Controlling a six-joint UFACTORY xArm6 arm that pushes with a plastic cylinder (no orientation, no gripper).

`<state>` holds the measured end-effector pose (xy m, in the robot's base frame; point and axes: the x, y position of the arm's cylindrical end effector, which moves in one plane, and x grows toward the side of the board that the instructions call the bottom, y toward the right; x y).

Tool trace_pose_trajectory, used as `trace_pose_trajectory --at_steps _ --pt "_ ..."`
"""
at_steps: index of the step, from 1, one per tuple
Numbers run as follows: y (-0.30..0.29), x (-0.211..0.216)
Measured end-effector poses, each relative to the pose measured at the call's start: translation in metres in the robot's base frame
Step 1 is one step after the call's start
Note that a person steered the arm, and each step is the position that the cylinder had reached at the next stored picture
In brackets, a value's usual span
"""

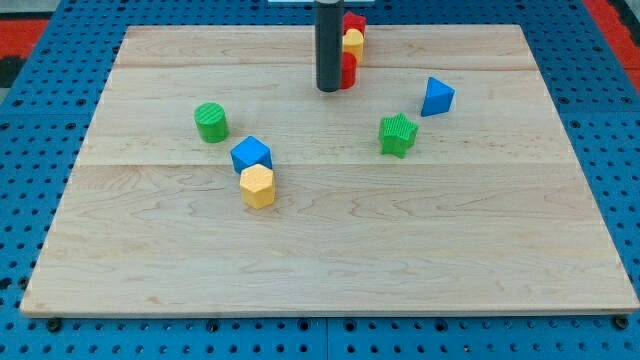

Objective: Push the red circle below the yellow heart

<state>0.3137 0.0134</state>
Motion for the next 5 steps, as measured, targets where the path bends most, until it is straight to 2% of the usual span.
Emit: trace_pose_trajectory --at_steps 3,4,5 --pt "0.003 -0.015" --pt "-0.011 0.059" --pt "-0.015 0.177"
